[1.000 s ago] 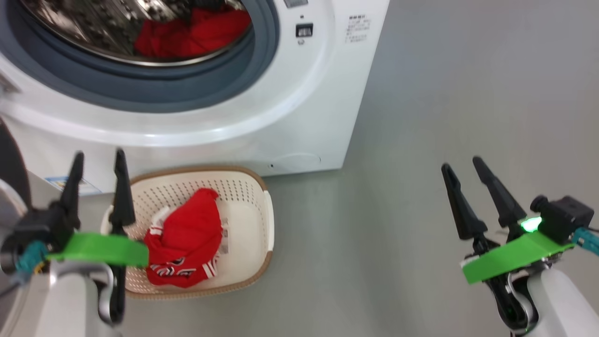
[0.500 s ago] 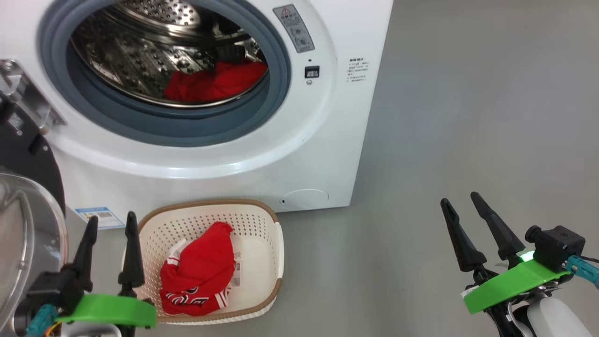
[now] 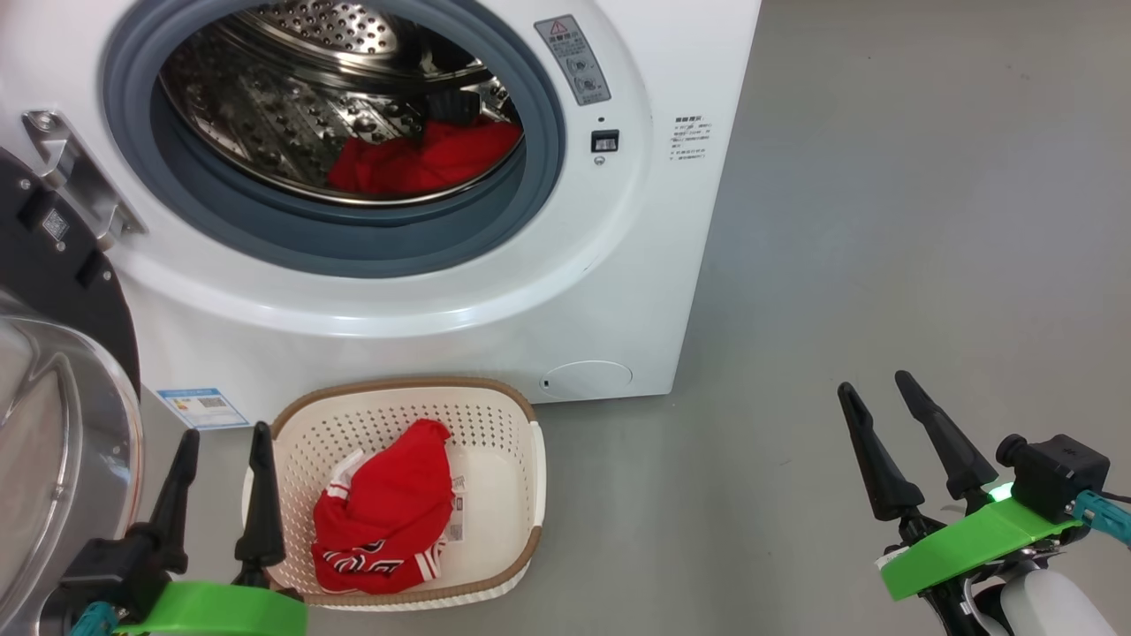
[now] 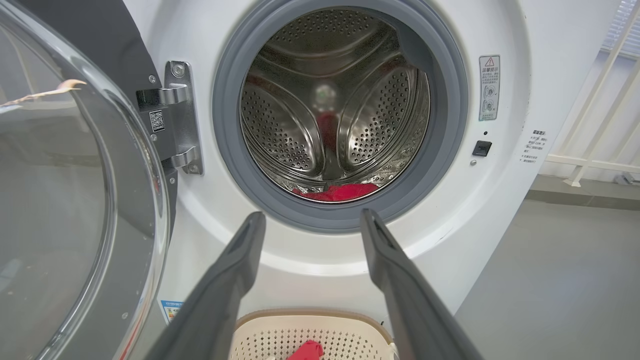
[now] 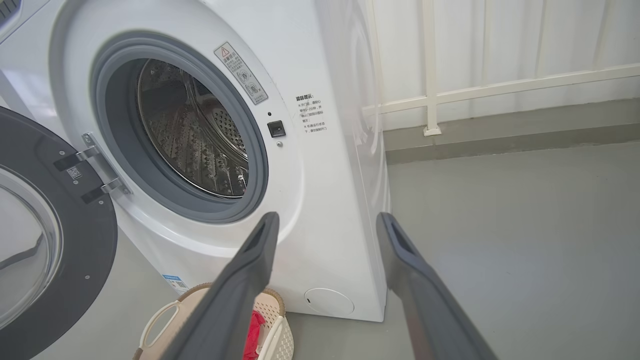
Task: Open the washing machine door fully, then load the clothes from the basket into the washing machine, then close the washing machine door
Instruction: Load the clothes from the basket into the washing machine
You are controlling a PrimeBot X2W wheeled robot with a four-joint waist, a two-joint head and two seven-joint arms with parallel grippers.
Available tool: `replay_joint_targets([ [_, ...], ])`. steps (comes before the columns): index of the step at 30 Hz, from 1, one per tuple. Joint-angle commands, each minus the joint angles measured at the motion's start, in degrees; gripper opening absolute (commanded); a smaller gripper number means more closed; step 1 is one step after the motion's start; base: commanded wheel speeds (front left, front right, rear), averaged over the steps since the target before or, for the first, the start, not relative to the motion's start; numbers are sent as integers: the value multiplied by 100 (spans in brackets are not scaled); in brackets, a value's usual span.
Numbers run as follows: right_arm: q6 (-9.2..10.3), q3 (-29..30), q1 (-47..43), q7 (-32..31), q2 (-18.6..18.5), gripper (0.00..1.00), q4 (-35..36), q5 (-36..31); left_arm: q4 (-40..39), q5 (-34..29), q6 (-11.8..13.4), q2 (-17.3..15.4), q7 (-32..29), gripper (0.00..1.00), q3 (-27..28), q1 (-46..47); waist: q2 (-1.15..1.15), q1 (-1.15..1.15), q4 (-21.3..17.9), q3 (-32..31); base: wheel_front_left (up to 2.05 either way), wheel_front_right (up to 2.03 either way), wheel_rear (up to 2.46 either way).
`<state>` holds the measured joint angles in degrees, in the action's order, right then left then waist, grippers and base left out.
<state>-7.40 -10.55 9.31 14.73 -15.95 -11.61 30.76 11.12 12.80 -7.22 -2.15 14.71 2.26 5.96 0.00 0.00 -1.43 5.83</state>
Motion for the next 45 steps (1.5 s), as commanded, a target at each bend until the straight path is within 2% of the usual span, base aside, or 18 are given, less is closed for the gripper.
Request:
replay_joint_targets([
  [1, -9, -89, -13, 27, -69, 100, 147, -63, -178, 46, 47, -83, 29, 100, 169, 22, 0, 0, 1, 5, 0, 0, 0],
  [29, -9, -71, 93, 27, -109, 100, 162, -45, -221, 134, 169, -74, 29, 100, 30, 132, 0, 0, -10, 206, 0, 0, 0],
  [45, -9, -35, 396, 27, -68, 100, 332, -20, -27, 57, 142, -73, 29, 100, -46, 615, 0, 0, -100, 1029, 0, 0, 0],
])
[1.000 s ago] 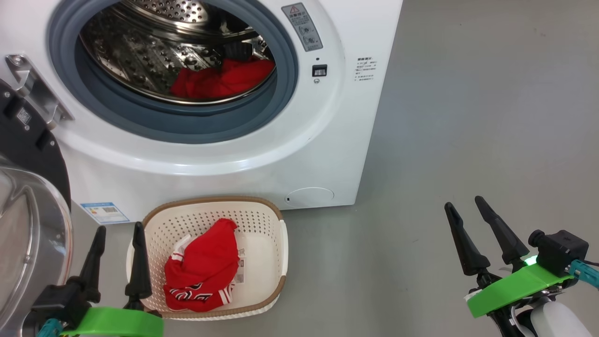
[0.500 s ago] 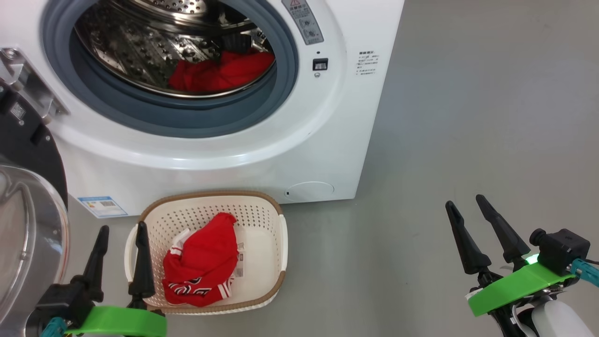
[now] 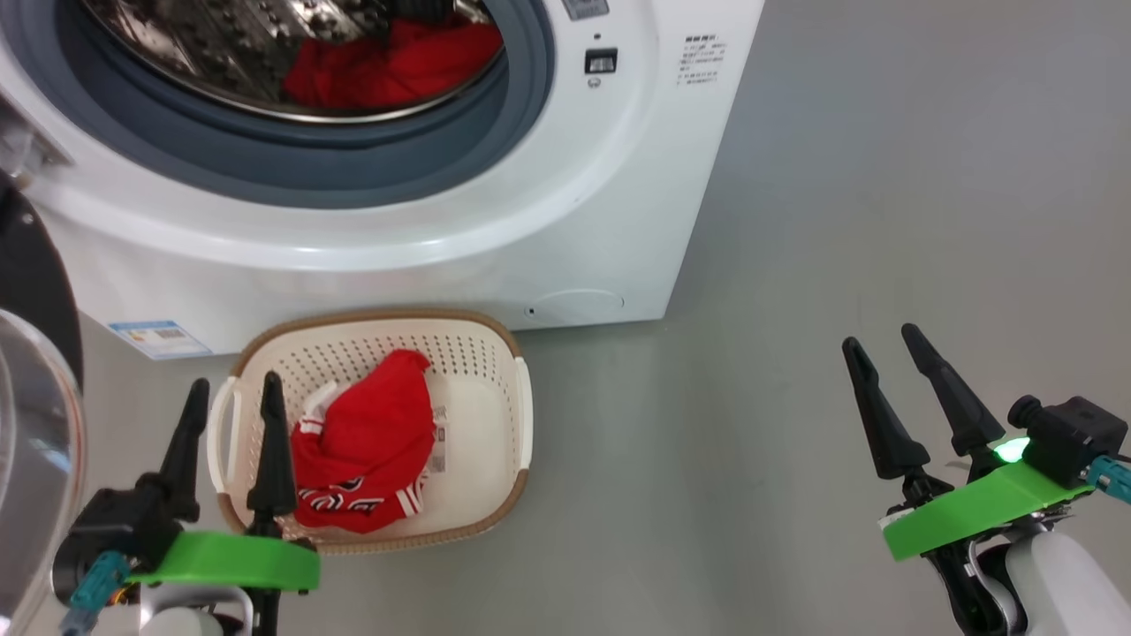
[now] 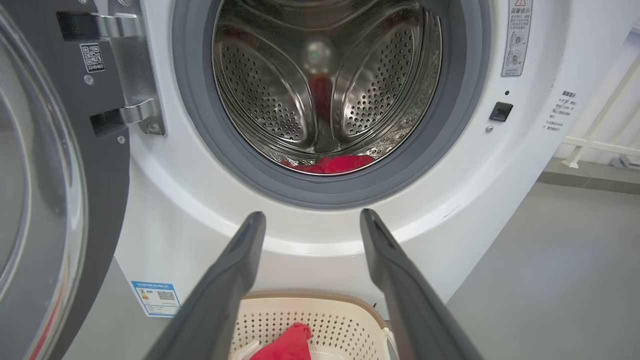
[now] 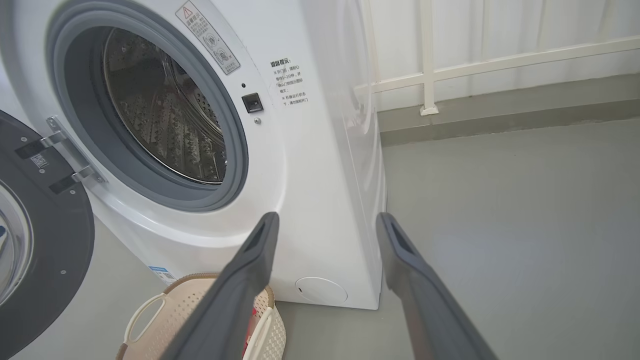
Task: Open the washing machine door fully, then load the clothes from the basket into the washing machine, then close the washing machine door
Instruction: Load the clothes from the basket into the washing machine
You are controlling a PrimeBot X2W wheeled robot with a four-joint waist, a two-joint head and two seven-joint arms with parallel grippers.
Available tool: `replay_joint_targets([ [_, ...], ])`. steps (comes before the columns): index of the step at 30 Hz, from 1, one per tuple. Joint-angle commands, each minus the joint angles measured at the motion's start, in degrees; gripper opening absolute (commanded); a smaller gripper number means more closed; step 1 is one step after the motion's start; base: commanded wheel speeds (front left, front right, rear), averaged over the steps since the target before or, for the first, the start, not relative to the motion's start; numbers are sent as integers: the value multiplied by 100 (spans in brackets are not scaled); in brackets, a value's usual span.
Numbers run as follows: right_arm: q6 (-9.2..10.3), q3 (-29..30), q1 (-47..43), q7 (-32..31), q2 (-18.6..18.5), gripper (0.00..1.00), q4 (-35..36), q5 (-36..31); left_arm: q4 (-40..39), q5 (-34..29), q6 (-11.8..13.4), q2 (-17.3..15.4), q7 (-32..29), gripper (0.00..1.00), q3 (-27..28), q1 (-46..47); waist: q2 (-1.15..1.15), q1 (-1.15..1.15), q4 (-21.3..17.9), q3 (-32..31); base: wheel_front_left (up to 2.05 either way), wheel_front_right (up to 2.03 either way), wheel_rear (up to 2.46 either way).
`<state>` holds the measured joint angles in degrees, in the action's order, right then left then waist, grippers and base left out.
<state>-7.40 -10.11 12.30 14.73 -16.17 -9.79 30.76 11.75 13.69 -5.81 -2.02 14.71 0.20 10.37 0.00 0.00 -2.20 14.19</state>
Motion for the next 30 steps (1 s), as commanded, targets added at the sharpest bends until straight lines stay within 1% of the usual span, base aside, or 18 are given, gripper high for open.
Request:
replay_joint_targets([
  [1, -9, -76, 130, 27, -41, 100, 166, -20, -44, -47, -5, -86, 29, 100, 149, 233, 0, 0, -28, 266, 0, 0, 0],
  [13, -9, -55, 591, 27, 28, 100, 339, -11, 775, -166, -70, -172, 29, 100, 198, 1082, 0, 0, -157, 1210, 0, 0, 0],
  [14, -9, -48, 695, 27, 49, 100, 377, -9, 1039, -173, -83, -209, 29, 100, 222, 1277, 0, 0, -199, 1440, 0, 0, 0],
  [25, -9, 14, 1028, 27, 67, 100, 542, -7, 2203, -238, -109, -325, 29, 100, 172, 2148, 0, 0, -293, 2192, 0, 0, 0],
  [30, -9, 6, 1160, 27, 83, 100, 587, -9, 2789, -247, -118, -431, 29, 100, 170, 2571, 0, 0, -344, 2487, 0, 0, 0],
])
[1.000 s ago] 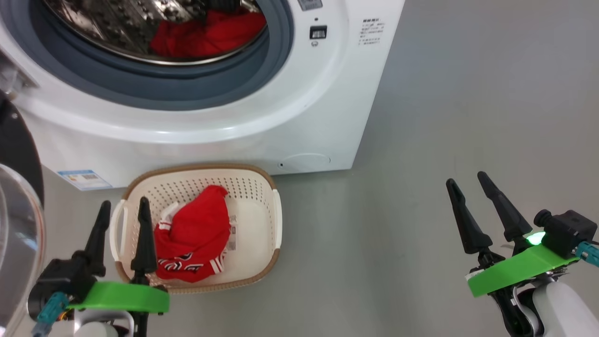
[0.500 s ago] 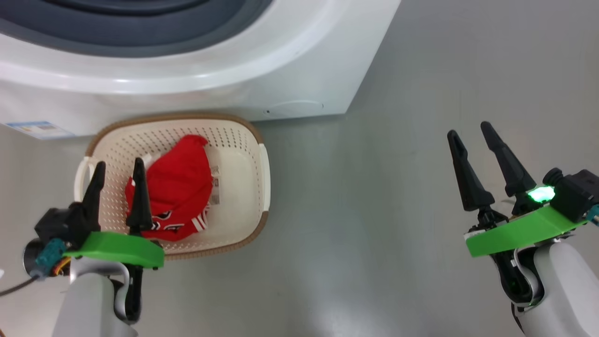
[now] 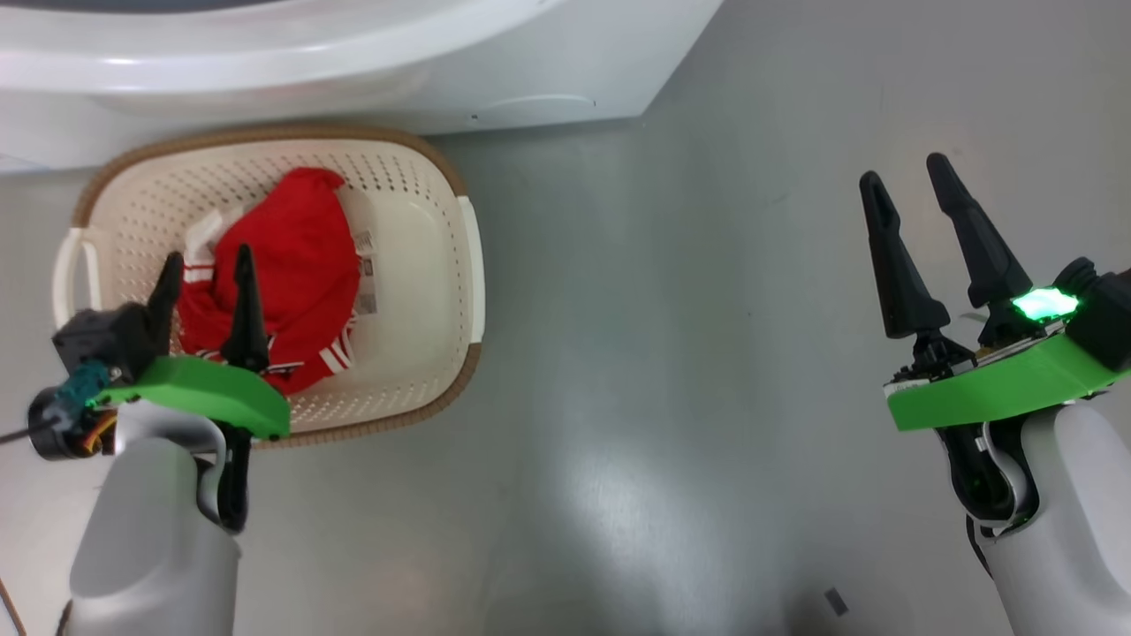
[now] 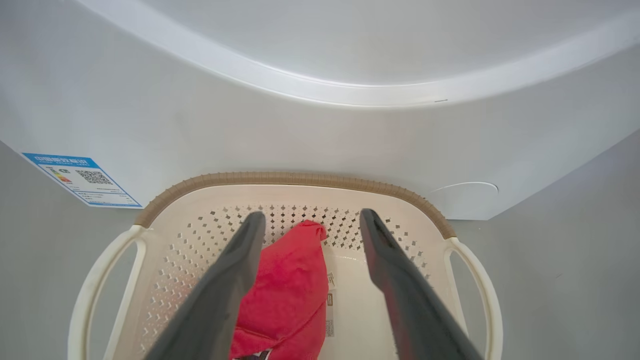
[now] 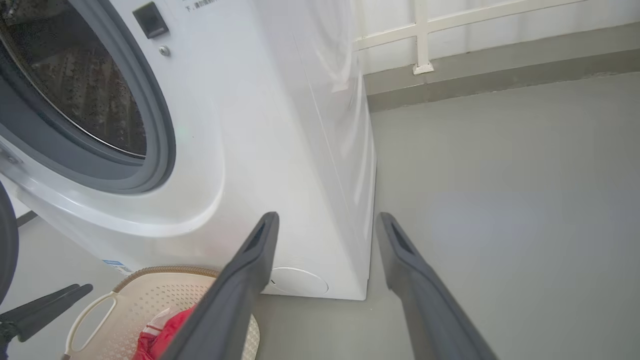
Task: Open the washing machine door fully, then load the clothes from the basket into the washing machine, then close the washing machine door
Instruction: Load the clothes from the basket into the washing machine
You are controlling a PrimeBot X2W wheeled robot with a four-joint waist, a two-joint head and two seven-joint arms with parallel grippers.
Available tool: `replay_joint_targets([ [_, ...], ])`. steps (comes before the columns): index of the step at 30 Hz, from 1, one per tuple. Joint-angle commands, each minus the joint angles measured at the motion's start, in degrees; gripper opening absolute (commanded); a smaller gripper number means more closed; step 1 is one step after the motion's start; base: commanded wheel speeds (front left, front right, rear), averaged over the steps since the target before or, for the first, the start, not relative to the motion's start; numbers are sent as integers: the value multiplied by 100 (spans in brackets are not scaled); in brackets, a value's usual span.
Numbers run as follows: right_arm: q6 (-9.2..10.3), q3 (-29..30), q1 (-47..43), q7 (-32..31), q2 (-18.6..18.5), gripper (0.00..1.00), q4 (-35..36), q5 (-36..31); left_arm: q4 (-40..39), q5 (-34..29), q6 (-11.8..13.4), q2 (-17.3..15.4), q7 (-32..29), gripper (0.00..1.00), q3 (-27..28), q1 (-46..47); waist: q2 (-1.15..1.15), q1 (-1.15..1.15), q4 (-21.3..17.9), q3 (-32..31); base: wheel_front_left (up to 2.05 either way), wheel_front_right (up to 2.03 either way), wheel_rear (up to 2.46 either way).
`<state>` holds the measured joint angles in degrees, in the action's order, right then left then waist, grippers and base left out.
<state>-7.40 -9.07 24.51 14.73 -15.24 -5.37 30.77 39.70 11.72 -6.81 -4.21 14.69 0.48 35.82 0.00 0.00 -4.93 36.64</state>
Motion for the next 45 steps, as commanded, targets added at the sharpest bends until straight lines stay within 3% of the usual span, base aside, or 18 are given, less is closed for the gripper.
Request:
replay_joint_targets([
  [1, -9, -103, -39, 27, -6, 100, 146, -9, 121, -52, -19, -238, 30, 100, 145, 108, 0, 0, -82, 292, 0, 0, 0],
  [22, -9, -161, 319, 27, 145, 100, 314, 40, 2892, 7, -45, -782, -270, 100, -33, 1880, 0, 0, -463, 1237, 0, 0, 0],
  [45, -9, -186, 540, 27, 326, 100, 475, 67, 3392, -201, -11, -1157, -1506, 100, -547, 2417, 0, 0, -817, 1935, 0, 0, 0],
])
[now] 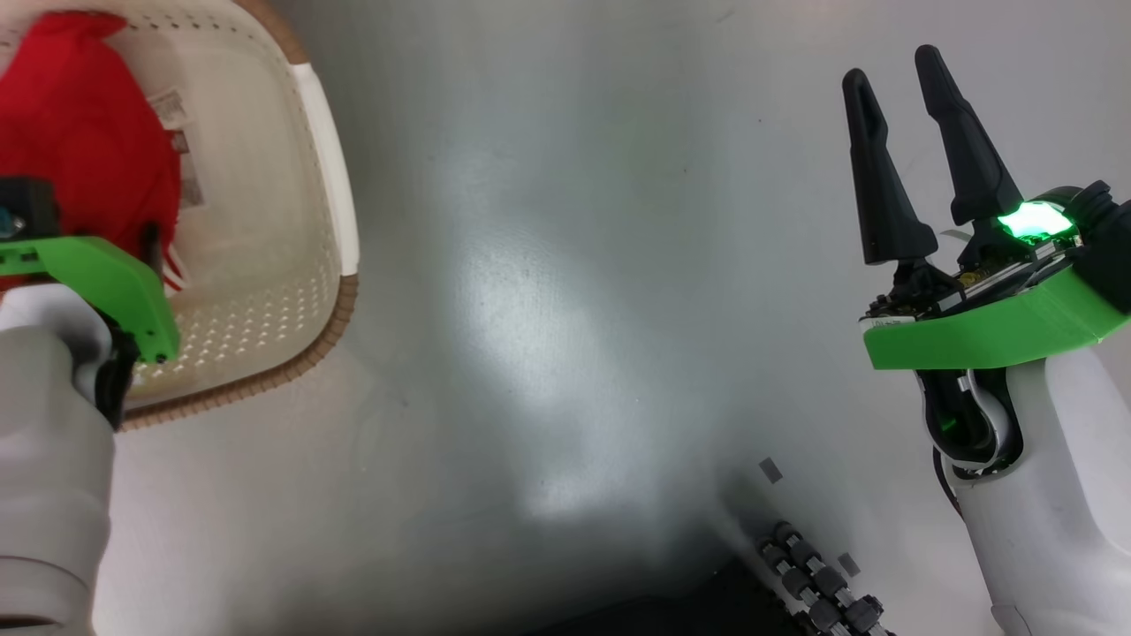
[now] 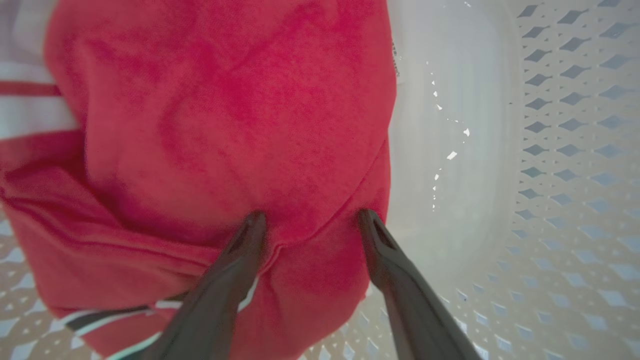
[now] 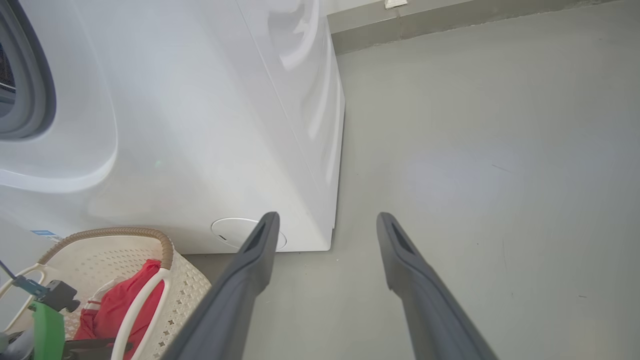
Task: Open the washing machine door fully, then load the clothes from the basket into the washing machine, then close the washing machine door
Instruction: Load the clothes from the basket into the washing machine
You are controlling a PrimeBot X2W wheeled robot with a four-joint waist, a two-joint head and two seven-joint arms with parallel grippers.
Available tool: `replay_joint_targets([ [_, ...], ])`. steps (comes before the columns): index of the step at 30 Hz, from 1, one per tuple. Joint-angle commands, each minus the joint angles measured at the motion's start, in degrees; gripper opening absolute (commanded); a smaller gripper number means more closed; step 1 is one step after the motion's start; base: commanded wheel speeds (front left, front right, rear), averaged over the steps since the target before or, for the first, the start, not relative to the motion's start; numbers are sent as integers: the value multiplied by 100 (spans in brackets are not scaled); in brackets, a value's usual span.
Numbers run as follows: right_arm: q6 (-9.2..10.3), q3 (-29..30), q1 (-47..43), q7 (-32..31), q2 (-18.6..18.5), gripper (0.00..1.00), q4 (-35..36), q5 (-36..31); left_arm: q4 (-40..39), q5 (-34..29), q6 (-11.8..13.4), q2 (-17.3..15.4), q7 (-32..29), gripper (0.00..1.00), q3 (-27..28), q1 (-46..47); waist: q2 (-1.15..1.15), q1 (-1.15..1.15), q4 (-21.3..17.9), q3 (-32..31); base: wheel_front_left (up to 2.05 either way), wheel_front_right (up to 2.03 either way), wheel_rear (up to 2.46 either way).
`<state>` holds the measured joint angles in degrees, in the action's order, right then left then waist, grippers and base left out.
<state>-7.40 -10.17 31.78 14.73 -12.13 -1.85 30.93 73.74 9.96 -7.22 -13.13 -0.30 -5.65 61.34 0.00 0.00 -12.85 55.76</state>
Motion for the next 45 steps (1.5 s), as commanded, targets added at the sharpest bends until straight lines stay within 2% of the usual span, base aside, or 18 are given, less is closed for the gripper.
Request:
replay_joint_targets([
  [1, -9, -79, -183, 27, 21, 100, 128, 49, -8, -35, 34, -282, -59, 100, 44, -123, 0, 0, -39, 37, 0, 0, 0],
  [7, -9, -99, -170, 27, 60, 100, 113, 42, 10, -113, 235, -368, -649, 100, -92, -96, 0, 0, -101, 98, 0, 0, 0],
  [10, -9, -103, -169, 27, 74, 100, 99, 47, 12, -96, 325, -396, -624, 100, -100, -76, 0, 0, -121, 100, 0, 0, 0],
  [11, -9, -104, -168, 27, 78, 100, 95, 48, 13, -96, 332, -401, -589, 82, -111, -71, 0, 0, -125, 97, 0, 0, 0],
  [12, -9, -103, -165, 27, 81, 100, 90, 47, 13, -89, 330, -402, -562, 51, -119, -67, 0, 0, -126, 94, 0, 0, 0],
  [13, -9, -99, -164, 27, 85, 100, 84, 46, 13, -78, 323, -401, -533, 32, -122, -64, 0, 0, -125, 90, 0, 0, 0],
  [14, -9, -95, -161, 27, 90, 100, 77, 45, 14, -72, 315, -400, -511, 0, -132, -63, 0, 0, -123, 84, 0, 0, 0],
  [24, -9, -102, -131, 27, 80, 100, 46, 33, 16, 51, 254, -328, -240, 0, -156, -87, 0, 0, -47, -70, 0, 0, 0],
  [33, -9, -114, -233, 27, 73, 100, -47, 44, 16, 162, 85, -187, 419, 0, -266, -385, 0, 0, 62, -704, 0, 0, 0],
  [45, -9, -154, -524, 27, -34, 100, -222, 64, 14, 425, -12, -13, 1092, 0, -341, -953, 0, 0, 242, -1613, 0, 0, 0],
])
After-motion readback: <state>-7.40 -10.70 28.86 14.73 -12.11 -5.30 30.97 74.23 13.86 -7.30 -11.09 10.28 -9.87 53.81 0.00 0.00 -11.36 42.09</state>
